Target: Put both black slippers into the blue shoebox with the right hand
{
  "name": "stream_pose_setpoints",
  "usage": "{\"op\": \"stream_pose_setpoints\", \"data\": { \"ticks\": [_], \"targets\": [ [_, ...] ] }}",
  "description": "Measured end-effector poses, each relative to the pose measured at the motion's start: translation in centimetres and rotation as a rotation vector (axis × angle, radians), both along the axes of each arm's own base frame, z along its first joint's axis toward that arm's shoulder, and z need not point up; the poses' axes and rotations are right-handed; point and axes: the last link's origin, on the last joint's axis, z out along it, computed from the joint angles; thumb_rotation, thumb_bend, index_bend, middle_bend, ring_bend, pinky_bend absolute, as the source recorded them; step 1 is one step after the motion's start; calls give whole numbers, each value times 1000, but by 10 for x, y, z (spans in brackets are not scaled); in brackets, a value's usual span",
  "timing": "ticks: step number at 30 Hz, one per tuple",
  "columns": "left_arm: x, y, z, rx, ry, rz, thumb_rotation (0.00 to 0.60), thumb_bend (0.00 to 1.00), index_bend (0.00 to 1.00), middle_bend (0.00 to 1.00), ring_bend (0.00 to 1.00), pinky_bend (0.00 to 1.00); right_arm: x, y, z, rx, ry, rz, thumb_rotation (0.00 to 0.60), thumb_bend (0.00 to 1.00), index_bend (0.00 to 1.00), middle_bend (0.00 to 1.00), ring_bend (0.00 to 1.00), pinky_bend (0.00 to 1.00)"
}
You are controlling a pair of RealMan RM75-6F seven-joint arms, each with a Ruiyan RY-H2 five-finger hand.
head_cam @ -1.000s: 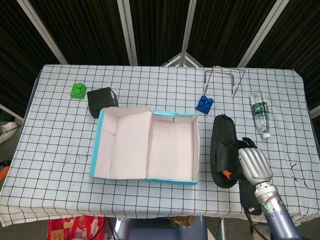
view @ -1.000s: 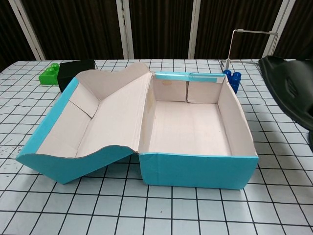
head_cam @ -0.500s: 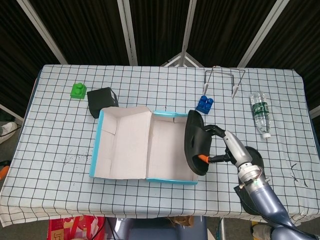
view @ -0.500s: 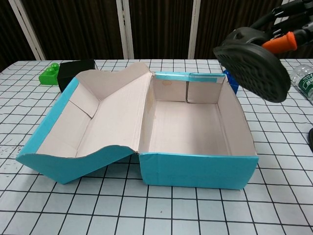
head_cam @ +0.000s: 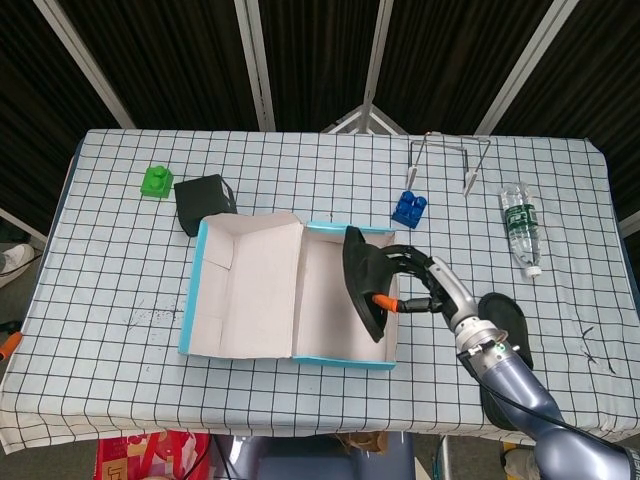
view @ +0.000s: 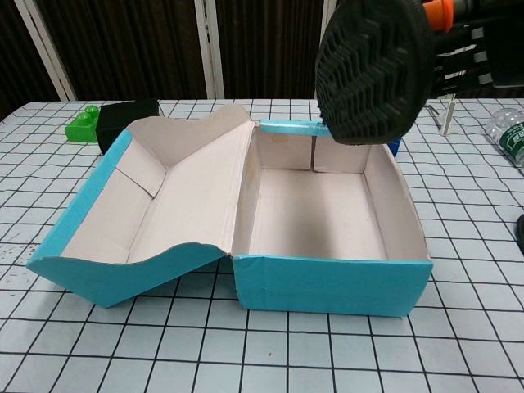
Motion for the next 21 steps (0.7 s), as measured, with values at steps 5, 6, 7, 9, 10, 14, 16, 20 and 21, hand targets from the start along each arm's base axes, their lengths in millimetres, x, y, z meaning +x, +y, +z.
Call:
{"op": "stream_pose_setpoints", "data": {
  "ticks": [5, 6, 7, 9, 10, 14, 16, 20, 21],
  "targets": [
    [-1, 1, 1, 3, -2, 4, 600, 37, 213, 41, 0, 43, 4, -2, -10, 29, -35, -8, 600, 681, 686, 428, 294, 112],
    [-1, 1, 1, 3, -3, 4, 600, 37, 213, 41, 0, 43, 6, -2, -12, 34, -41, -8, 600, 681, 686, 428, 294, 112],
    [-1, 1, 1, 3, -3, 4, 600, 37, 213, 41, 0, 43, 7, -3, -14, 37, -44, -8, 600, 681, 686, 428, 294, 112],
    [-1, 1, 1, 2, -2, 2, 600, 37, 213, 41, 0, 43, 8, -4, -18, 41, -47, -7, 600, 681, 686, 428, 294, 112],
    [-1, 1, 1, 2, -2, 2, 600, 37, 213, 42, 0, 43, 8, -4, -20, 42, -47, -7, 600, 682, 686, 428, 294, 112],
    [-2, 1, 2, 6, -3, 3, 600, 37, 214, 43, 0, 43, 9, -9, -29, 32, -47, -7, 600, 681, 686, 428, 294, 112],
    [-2, 1, 2, 5, -3, 4, 600, 37, 214, 43, 0, 43, 9, -11, -33, 21, -42, -9, 600, 682, 686, 428, 294, 112],
    [-2, 2, 1, 1, -1, 2, 600, 37, 214, 43, 0, 43, 8, -17, -41, -15, -25, -22, 600, 682, 686, 428, 294, 112],
    [-2, 2, 1, 1, 0, 2, 600, 37, 213, 43, 0, 43, 8, -19, -44, -23, -21, -27, 600, 682, 686, 428, 294, 112]
  ]
}}
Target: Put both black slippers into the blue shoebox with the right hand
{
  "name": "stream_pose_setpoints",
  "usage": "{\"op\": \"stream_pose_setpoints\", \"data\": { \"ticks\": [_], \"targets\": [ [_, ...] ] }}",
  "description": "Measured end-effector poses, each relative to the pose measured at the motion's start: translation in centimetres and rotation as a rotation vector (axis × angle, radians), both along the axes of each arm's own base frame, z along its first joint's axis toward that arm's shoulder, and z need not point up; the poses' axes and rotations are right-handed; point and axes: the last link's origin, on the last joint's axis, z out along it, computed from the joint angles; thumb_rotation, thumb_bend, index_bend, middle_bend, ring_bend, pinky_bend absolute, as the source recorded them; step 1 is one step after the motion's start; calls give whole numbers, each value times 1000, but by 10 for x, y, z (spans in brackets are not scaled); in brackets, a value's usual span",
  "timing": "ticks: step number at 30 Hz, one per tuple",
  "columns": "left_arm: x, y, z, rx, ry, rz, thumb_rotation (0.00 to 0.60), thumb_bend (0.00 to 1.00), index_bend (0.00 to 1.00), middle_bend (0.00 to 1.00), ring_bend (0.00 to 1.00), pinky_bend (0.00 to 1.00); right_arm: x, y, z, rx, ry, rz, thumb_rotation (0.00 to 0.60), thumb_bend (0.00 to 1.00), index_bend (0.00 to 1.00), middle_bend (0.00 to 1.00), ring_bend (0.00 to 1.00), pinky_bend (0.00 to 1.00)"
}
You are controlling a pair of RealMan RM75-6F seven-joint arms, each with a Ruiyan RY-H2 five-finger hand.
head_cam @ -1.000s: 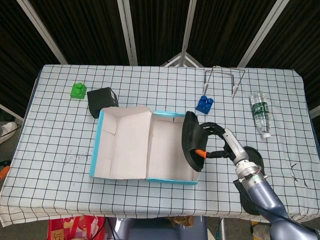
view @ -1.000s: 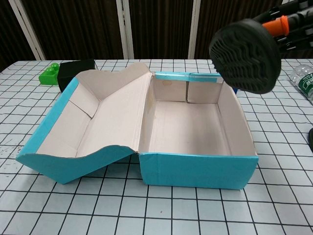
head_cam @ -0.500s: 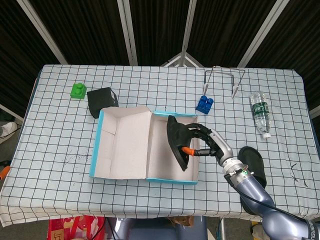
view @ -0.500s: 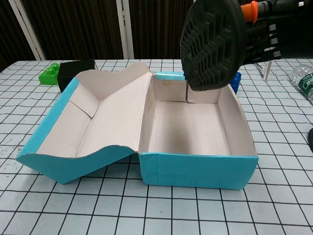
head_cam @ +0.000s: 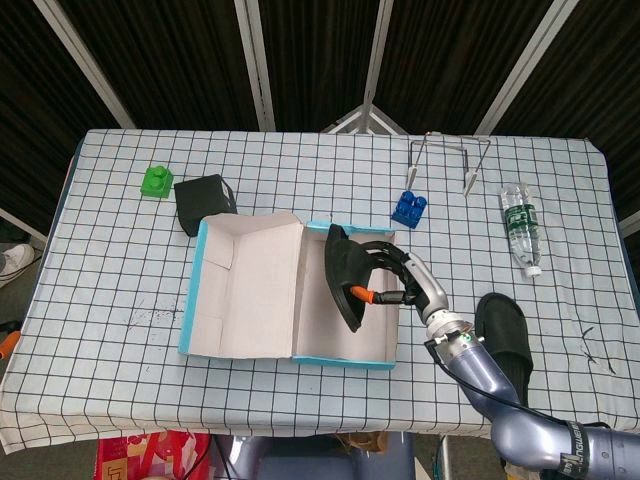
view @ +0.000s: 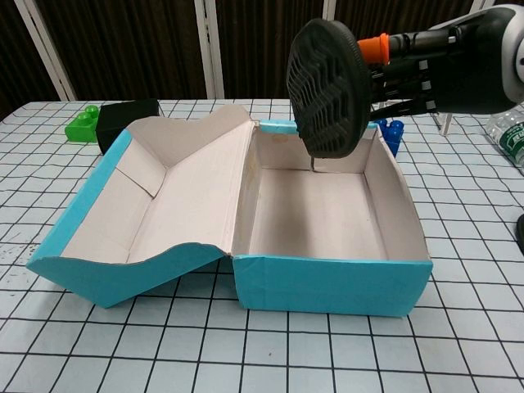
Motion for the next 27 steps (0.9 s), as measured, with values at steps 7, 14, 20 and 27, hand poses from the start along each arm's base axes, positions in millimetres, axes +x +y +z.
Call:
{"op": "stream_pose_setpoints", "data": {
  "ticks": [7, 14, 20, 27],
  "targets": [
    [1, 1, 1, 10, 3, -21, 600, 37, 211, 45, 0, 43, -4, -7, -16, -37, 37, -43, 600, 682, 686, 428, 294, 112],
    [3, 2, -1, 29, 11, -77, 600, 37, 211, 46, 0, 43, -6, -5, -28, -19, 51, -63, 600, 682, 686, 428, 294, 112],
    [1, 2, -1, 25, 7, -61, 600, 37, 211, 47, 0, 43, -4, 1, -32, 12, 34, -59, 600, 682, 686, 428, 294, 112],
    [1, 2, -1, 24, 5, -54, 600, 37, 211, 47, 0, 43, 2, 4, -35, 22, 19, -41, 600, 682, 686, 428, 294, 112]
  ]
}}
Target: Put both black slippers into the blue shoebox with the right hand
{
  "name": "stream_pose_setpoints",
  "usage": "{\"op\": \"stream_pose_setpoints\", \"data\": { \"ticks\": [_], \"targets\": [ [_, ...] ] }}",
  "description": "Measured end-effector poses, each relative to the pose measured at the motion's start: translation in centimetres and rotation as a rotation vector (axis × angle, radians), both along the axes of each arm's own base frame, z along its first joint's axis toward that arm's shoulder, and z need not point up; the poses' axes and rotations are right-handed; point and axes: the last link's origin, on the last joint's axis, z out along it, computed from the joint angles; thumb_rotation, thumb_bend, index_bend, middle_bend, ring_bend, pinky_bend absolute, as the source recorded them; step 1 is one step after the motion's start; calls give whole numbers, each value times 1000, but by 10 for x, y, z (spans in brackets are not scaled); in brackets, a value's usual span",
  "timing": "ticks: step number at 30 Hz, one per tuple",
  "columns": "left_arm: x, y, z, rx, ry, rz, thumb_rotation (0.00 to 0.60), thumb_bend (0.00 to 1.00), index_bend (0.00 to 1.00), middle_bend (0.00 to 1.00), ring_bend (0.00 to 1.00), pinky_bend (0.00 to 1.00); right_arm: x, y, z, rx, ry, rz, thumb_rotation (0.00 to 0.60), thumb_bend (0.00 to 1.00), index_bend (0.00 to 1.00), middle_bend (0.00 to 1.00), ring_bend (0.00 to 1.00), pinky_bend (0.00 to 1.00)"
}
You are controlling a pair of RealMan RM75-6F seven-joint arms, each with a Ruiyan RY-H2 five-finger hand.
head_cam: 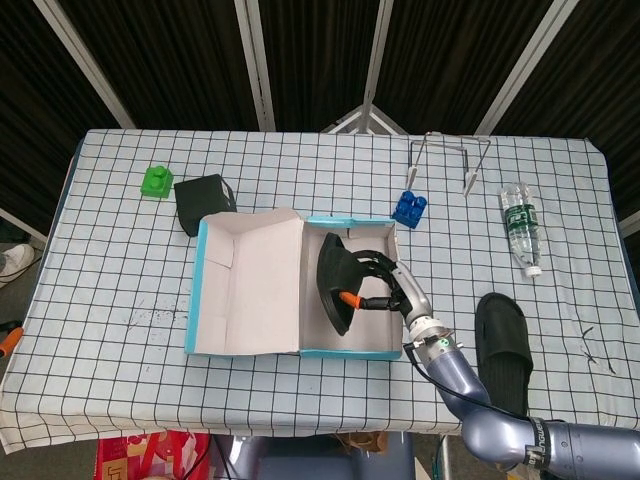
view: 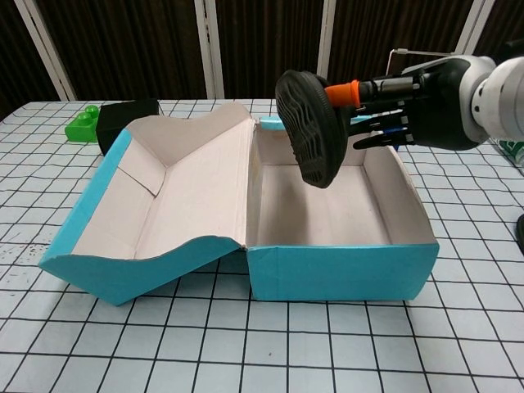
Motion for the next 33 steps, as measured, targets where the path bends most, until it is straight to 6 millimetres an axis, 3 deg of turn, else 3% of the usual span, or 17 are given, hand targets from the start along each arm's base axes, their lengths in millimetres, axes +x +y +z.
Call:
{"op": "stream_pose_setpoints", "data": {
  "ticks": [33],
  "targets": [
    [0, 1, -1, -6, 11, 12, 600, 37, 210, 47, 0, 43, -5, -12, -30, -50, 88, 31, 600, 685, 689, 428, 294, 112]
  ]
}}
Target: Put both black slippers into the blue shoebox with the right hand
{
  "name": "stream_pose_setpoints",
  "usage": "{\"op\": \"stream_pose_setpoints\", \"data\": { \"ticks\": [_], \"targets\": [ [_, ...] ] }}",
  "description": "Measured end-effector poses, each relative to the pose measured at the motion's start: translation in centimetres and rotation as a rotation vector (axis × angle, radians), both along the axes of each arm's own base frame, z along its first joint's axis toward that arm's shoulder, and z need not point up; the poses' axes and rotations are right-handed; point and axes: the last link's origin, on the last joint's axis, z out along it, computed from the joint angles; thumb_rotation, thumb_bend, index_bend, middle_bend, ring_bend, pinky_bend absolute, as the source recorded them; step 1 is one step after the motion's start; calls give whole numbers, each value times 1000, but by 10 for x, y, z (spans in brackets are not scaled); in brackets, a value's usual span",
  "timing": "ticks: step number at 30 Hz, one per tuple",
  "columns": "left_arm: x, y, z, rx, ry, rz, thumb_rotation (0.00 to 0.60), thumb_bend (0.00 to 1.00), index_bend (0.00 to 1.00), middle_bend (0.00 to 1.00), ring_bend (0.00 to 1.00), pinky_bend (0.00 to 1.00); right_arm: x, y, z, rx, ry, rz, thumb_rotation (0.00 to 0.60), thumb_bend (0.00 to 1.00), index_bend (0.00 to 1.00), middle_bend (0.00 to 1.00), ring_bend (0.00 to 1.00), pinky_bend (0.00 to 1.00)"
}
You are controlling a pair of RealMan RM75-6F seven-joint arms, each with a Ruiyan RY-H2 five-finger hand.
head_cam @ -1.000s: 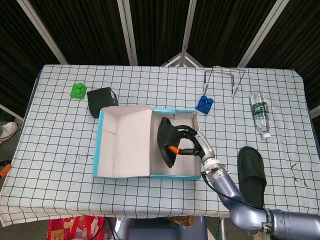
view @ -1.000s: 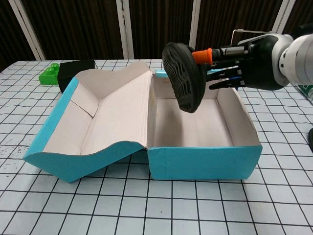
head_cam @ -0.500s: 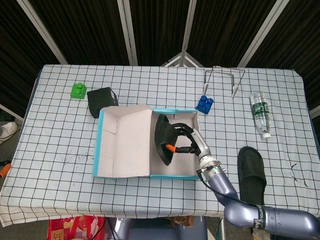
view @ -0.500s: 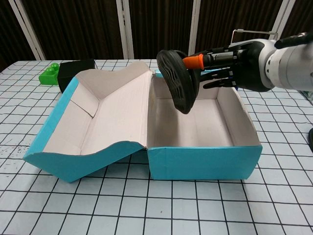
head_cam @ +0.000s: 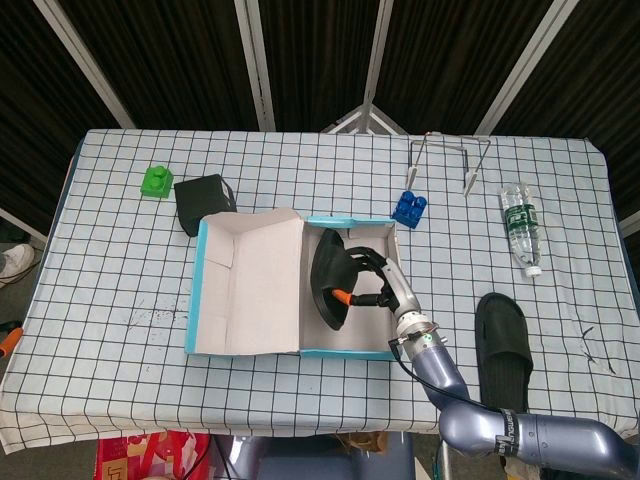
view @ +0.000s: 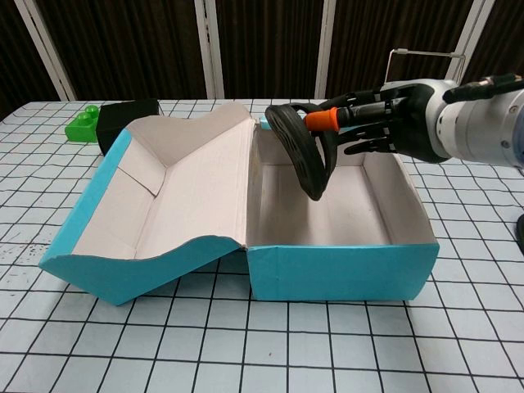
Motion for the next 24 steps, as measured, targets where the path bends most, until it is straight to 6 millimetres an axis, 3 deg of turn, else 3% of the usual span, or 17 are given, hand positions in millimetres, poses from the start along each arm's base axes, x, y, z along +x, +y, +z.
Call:
{"op": "stream_pose_setpoints", "data": {
  "ticks": [24],
  "targets": [
    [0, 0, 0, -4, 3, 3, 600, 37, 212, 47, 0, 43, -25, 8, -40, -5, 128, 11, 600, 687, 695, 428, 294, 112]
  ]
}}
